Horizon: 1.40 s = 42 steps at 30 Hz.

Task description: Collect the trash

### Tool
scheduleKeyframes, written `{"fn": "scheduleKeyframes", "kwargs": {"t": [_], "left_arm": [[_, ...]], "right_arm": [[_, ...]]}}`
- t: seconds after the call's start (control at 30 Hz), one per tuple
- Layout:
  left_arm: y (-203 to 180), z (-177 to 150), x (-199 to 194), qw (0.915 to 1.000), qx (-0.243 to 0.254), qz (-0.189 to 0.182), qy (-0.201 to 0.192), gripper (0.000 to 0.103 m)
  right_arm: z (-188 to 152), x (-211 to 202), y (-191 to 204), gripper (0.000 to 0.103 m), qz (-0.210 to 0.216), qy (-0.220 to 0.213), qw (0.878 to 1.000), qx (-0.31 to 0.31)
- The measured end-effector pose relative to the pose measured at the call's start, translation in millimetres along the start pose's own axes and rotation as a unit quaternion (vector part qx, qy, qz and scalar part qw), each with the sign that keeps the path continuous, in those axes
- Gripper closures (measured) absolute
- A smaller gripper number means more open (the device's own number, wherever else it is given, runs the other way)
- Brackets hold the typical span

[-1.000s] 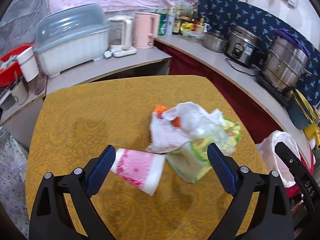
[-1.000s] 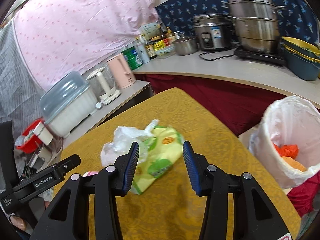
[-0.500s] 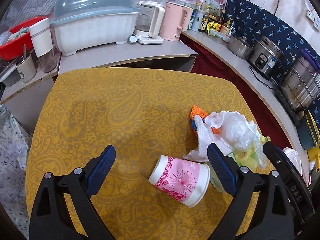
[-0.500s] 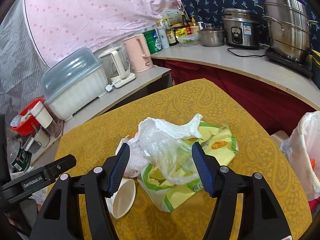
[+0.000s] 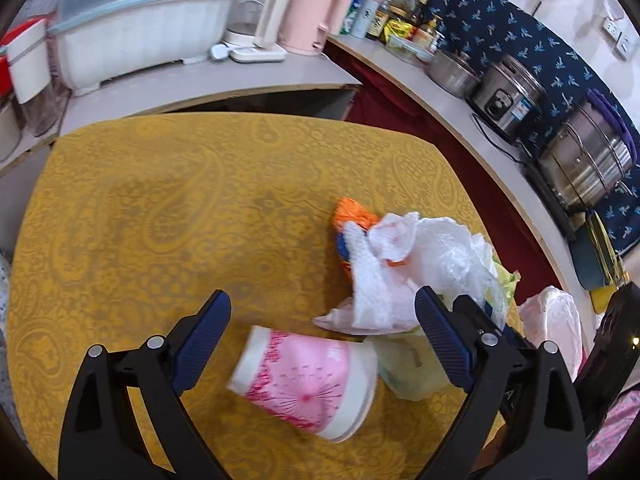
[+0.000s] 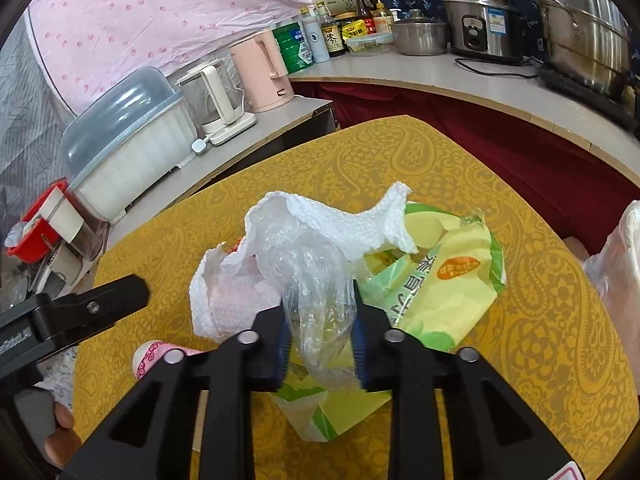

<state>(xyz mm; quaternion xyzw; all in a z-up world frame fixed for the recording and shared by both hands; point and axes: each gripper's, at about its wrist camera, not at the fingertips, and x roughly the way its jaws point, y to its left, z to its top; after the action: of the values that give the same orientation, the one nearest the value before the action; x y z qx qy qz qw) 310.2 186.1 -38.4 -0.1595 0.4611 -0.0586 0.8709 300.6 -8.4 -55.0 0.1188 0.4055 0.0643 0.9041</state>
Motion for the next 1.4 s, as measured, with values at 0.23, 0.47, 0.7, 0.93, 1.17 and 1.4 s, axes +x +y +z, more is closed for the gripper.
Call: {"fn": "scheduleKeyframes", "kwargs": {"t": [0.23,0.47,0.7,0.93,1.17,1.4], "left_arm": [[-30.3,-4.7,29.0,0.9989,0.024,-0.029,0.028,0.021],[-42.6,-11.1,43.4,0.9971,0.033,-0.038,0.056,0.069],[-45.1,-19.7,23.2,0.9975,0.035,-0.044,0.041,0.087],[-53.7,-24.3,-22.7,0.9974,0.038,-0.06,0.013,0.087],[-63.4,-29.2,-70.6,0.996,0.043,-0.076,-0.02,0.087],[-80.6,-29.7,-114.4,0.9926,0.052,-0.095,-0.054,0.087]], "right_arm": [[-8.2,-13.3,-19.0,0.089,0.013,-0.003,1.0,0.02],[-17.3,-28.2,-33.7,0.09,0.018,-0.007,0.999,0.033],[-19.5,-57.7,-45.2,0.09,0.023,-0.031,0.998,0.05],[-12.2,-95.3,-46.1,0.09,0.031,-0.068,0.996,0.05],[-12.6,-122.2,-47.1,0.09,0.037,-0.089,0.994,0.052],[-9.6,-156.7,-49.1,0.091,0.041,-0.12,0.991,0.053]]}}
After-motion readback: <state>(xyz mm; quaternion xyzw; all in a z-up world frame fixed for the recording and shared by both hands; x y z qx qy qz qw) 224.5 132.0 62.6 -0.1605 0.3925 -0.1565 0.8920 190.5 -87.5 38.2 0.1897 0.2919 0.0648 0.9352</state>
